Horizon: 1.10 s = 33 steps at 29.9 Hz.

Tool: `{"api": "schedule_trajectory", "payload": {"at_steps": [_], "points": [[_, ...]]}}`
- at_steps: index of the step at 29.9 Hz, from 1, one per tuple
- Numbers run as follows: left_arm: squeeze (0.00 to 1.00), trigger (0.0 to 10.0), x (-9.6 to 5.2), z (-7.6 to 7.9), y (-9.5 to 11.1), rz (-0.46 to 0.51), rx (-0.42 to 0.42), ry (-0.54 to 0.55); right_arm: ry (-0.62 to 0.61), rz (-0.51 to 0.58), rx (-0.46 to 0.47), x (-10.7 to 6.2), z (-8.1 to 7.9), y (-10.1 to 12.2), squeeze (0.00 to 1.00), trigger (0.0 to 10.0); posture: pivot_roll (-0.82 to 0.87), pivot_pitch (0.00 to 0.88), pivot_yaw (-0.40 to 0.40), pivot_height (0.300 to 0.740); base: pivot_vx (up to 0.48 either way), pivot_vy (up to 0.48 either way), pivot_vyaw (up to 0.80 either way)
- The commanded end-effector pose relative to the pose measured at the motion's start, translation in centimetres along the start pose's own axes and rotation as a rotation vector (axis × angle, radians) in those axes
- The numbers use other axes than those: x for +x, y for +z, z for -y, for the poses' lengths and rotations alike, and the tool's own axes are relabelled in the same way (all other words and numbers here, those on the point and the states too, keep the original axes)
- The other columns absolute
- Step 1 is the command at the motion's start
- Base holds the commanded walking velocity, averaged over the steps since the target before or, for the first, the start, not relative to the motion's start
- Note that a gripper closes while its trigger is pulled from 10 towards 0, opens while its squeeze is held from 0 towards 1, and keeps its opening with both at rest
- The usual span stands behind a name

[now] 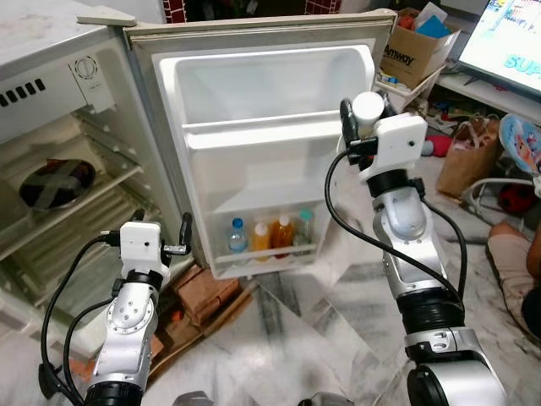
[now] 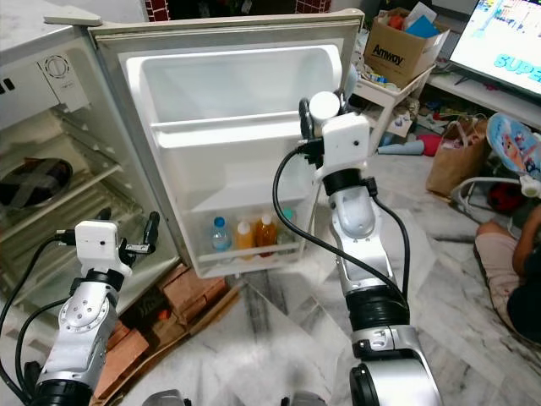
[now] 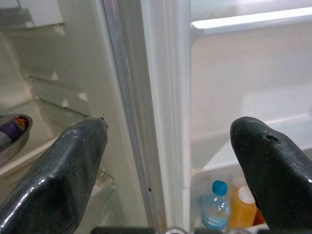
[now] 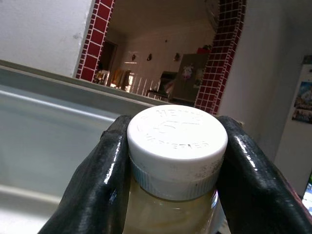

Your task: Restocking fridge

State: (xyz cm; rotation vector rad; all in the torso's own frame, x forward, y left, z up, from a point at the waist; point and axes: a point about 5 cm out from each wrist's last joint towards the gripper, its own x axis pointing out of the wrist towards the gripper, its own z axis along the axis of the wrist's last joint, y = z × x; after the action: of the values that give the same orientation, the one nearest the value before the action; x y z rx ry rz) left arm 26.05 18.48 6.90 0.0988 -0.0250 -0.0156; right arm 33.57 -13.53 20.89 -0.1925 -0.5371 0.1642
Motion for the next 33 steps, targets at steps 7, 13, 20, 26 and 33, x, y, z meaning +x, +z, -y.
{"api": "schedule_trajectory", "payload": {"at_steps": [7,13,20,26,33], "points": [[0.00,10.0,0.1,0.0,0.1,-0.001,-0.015,0.016,-0.016,0.070,-0.002,0.9,0.5,1.5,0.00,10.0,0.04,0.000,-0.032,0.740,0.039,0.000,0.00],[0.00,10.0,0.1,0.1,0.1,-0.001,-0.019,0.019,-0.017,0.086,0.000,1.2,0.5,1.9,0.00,10.0,0.04,0.000,-0.034,0.740,0.000,0.000,0.00],[0.00,10.0,0.1,0.1,0.0,-0.007,-0.027,0.022,-0.018,0.098,-0.003,1.5,0.5,2.2,0.00,10.0,0.04,0.000,-0.036,0.740,0.000,0.193,0.00],[0.00,10.0,0.1,0.2,0.0,-0.008,-0.027,0.016,-0.025,0.113,-0.003,1.9,0.7,2.6,0.00,10.0,0.04,0.000,-0.037,0.740,0.000,0.480,0.00],[0.00,10.0,0.1,0.3,0.1,-0.005,-0.022,0.010,-0.029,0.117,-0.005,2.1,0.9,2.7,0.00,10.0,0.04,0.000,-0.037,0.740,0.000,0.118,0.00]]}}
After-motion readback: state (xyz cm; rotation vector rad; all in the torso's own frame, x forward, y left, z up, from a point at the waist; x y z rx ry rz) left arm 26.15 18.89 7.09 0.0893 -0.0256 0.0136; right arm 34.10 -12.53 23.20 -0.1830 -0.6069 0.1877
